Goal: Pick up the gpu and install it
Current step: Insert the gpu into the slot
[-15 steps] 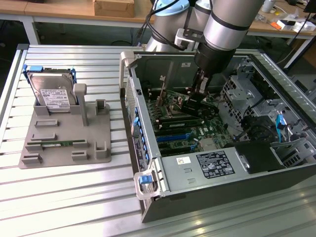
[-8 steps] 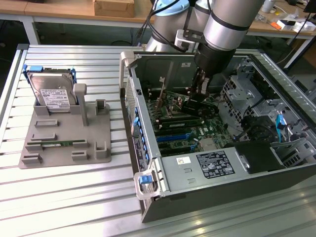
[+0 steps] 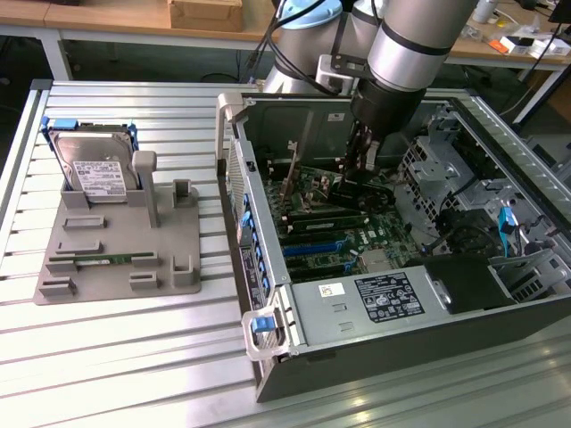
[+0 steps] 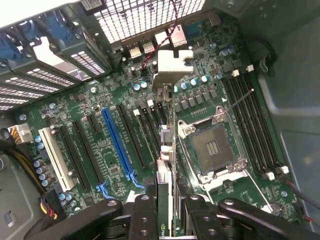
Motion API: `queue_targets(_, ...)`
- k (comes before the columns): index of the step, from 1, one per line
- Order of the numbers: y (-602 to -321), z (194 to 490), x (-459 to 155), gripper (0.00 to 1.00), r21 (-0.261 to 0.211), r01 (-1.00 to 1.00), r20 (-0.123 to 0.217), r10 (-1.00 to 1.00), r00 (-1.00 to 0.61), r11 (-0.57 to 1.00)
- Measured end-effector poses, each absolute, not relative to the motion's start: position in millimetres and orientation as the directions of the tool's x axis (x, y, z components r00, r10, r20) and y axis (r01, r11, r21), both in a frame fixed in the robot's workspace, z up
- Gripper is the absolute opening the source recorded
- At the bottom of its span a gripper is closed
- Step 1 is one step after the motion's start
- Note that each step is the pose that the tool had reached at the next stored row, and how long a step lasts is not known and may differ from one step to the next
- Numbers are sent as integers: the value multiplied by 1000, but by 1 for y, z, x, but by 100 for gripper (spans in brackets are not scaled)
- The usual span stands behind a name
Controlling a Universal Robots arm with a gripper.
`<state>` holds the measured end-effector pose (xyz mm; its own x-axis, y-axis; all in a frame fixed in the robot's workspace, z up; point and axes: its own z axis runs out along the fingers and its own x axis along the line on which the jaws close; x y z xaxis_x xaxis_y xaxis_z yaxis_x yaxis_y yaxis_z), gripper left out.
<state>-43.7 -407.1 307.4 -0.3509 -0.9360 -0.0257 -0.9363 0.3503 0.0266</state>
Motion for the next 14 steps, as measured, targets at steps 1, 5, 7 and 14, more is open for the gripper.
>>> queue_targets(1,-407,307,-44,26,27,-937,-26,-937,-348,348)
queue_targets(5,-407,307,-44,26,27,-945,-26,-945,-327,326)
queue_targets(7,-407,307,-44,26,27,-949,-26,-949,-315,315)
queue_targets(14,-407,307,-44,26,27,-962,-26,-961,-274,274)
